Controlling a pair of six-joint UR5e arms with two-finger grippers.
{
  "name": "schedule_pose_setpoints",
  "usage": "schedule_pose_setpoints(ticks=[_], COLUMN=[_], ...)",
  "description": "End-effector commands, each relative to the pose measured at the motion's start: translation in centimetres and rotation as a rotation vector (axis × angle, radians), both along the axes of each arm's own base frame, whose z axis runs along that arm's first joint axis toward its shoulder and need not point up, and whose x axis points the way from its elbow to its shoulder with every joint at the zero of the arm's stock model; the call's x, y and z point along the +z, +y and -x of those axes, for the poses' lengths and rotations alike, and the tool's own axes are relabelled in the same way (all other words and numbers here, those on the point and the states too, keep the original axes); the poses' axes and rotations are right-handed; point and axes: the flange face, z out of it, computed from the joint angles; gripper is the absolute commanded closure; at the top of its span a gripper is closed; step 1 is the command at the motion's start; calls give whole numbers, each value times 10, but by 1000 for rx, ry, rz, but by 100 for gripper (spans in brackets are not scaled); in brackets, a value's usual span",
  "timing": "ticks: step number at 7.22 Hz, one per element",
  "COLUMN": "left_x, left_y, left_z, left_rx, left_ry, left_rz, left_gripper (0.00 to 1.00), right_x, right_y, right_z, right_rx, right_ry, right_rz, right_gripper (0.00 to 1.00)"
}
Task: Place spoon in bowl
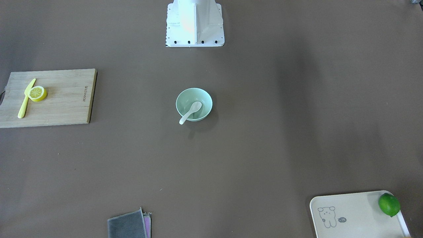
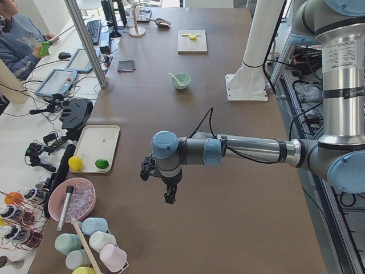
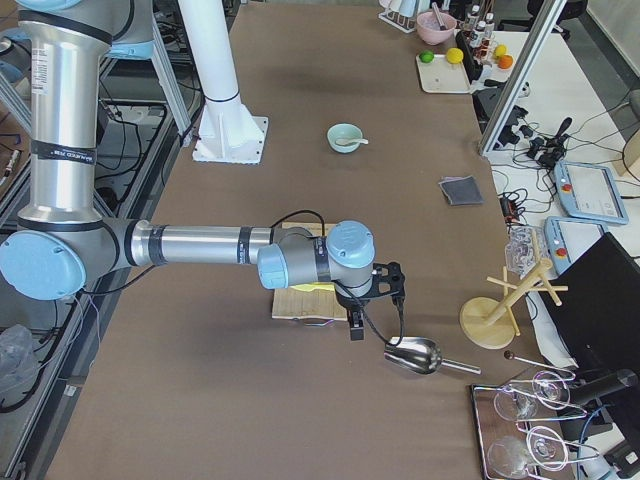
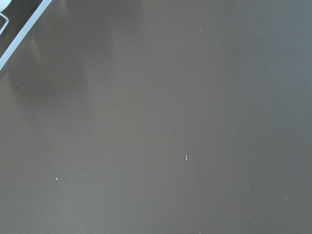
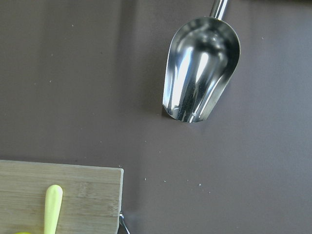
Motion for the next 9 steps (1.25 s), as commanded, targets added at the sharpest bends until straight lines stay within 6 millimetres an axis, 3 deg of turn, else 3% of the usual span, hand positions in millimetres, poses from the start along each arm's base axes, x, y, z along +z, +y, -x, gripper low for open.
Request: schedule_pose_setpoints(ticks=[1, 7, 9], left_x=[-22, -3, -7], left_y=[-1, 4, 0], left_z=[1, 1, 1], left_rx=[-4, -6, -7], left_ry=[-8, -10, -8], left_rz=[-45, -7, -20], left_gripper=[3, 2, 2], right_x=[-1, -8, -8], right_y=[-1, -3, -2], right_z=[1, 3, 4], right_rx=[1, -5, -5], right_ry=[-2, -43, -54], right_rz=[1, -9, -8], right_gripper=[0, 0, 0])
